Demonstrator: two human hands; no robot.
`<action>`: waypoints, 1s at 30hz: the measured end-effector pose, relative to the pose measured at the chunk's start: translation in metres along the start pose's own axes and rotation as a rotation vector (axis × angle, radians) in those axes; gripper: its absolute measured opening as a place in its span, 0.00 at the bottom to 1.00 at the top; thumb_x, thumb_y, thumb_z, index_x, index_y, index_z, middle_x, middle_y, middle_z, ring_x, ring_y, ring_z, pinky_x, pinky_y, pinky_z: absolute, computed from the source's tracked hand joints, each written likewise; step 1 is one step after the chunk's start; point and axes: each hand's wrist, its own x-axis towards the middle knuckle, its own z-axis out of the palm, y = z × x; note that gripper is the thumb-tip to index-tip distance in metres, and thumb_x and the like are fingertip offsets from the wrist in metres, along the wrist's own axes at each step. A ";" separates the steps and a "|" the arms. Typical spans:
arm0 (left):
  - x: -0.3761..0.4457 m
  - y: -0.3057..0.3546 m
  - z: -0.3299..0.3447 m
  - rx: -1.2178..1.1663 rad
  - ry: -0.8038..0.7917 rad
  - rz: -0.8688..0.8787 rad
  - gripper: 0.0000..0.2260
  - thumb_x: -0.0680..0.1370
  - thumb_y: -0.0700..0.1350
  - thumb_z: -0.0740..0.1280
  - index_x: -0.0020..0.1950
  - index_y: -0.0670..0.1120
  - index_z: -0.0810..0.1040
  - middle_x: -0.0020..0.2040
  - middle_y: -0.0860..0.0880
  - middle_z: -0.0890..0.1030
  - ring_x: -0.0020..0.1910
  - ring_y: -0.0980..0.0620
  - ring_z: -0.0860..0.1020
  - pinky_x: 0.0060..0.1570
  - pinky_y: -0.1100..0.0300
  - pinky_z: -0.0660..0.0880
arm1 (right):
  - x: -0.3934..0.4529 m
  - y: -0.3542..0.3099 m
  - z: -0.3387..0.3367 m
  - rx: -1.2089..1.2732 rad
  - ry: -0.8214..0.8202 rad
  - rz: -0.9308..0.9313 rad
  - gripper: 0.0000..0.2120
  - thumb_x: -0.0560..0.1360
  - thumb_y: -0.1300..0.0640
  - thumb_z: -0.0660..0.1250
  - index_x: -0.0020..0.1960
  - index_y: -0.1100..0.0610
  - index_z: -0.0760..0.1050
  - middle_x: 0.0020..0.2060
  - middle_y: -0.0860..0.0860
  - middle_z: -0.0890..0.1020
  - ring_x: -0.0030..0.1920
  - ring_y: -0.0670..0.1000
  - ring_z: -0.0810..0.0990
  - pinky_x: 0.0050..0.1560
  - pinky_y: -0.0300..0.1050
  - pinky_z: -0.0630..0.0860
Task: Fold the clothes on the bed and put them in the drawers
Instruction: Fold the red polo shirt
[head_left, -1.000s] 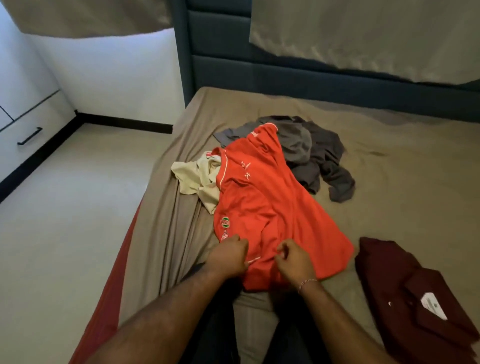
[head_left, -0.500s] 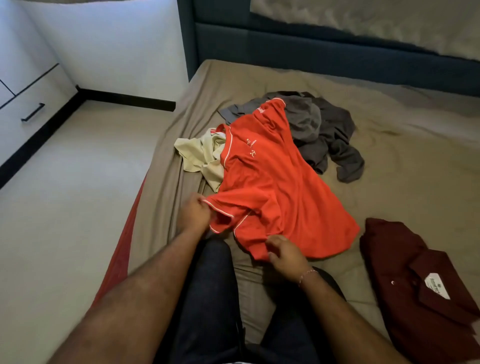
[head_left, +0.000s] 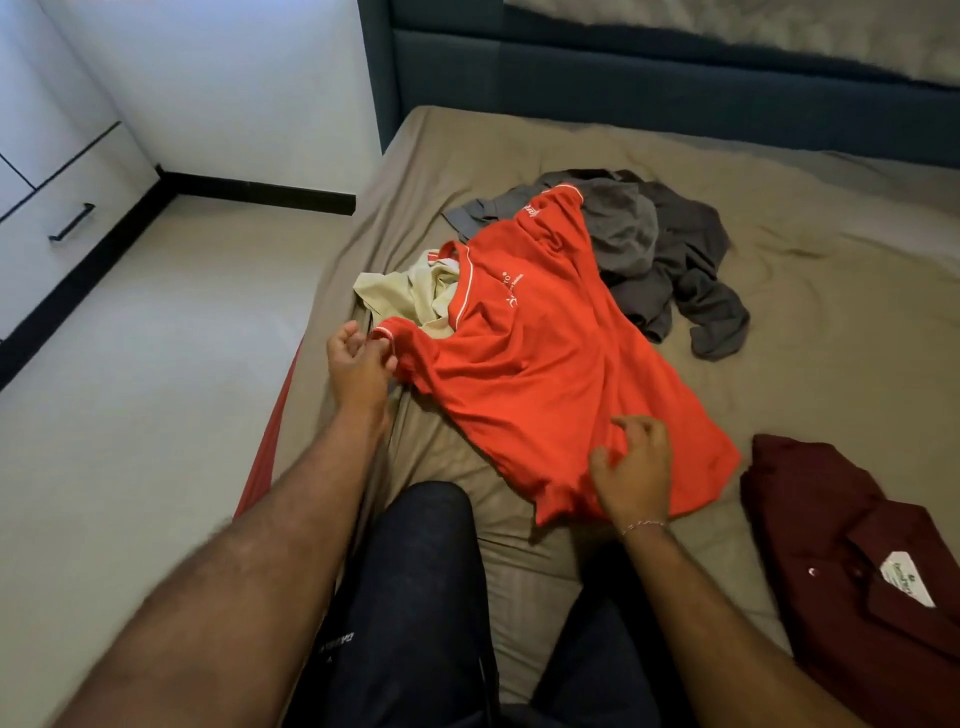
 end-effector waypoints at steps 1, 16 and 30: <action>-0.004 -0.005 0.003 0.131 0.006 0.098 0.21 0.78 0.38 0.66 0.70 0.51 0.71 0.70 0.46 0.73 0.59 0.51 0.81 0.55 0.58 0.82 | -0.006 -0.007 0.005 -0.021 -0.043 -0.138 0.19 0.66 0.70 0.74 0.57 0.64 0.81 0.52 0.61 0.78 0.56 0.61 0.77 0.63 0.53 0.72; -0.023 -0.099 -0.003 1.637 -0.750 0.689 0.34 0.70 0.47 0.70 0.77 0.50 0.68 0.75 0.44 0.66 0.72 0.41 0.66 0.68 0.44 0.70 | -0.023 -0.005 0.070 -0.490 -0.510 -0.115 0.22 0.73 0.56 0.69 0.66 0.56 0.74 0.64 0.54 0.74 0.64 0.59 0.73 0.59 0.54 0.75; -0.019 -0.070 0.042 1.311 -0.613 0.745 0.07 0.80 0.46 0.65 0.56 0.45 0.79 0.55 0.47 0.79 0.58 0.43 0.76 0.58 0.46 0.68 | 0.030 -0.016 0.011 0.179 -0.451 0.053 0.03 0.69 0.56 0.69 0.38 0.55 0.77 0.30 0.46 0.77 0.34 0.45 0.74 0.39 0.45 0.71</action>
